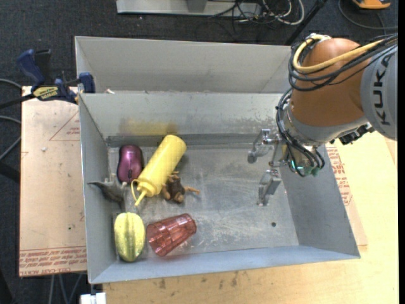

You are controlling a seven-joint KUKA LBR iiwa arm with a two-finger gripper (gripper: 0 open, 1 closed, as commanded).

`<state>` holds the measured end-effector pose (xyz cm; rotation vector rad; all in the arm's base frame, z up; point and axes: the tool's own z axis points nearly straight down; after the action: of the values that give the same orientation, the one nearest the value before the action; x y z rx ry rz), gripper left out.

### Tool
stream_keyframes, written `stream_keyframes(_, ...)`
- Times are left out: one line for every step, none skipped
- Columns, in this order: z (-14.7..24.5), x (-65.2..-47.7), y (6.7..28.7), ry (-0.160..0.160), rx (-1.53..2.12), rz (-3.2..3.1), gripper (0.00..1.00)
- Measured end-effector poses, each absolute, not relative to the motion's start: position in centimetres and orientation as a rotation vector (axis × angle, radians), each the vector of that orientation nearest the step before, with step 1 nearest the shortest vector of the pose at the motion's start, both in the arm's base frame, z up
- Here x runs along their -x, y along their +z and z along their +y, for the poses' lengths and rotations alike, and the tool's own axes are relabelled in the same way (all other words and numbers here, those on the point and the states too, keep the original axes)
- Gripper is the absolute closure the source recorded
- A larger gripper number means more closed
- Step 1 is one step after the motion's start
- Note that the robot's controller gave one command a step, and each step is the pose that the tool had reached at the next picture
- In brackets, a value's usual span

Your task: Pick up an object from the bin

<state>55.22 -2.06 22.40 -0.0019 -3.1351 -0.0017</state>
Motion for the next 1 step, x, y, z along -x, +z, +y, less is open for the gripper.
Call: stream_keyframes(-2.06,-55.37,22.81,-0.001,0.002,-3.143,0.0)
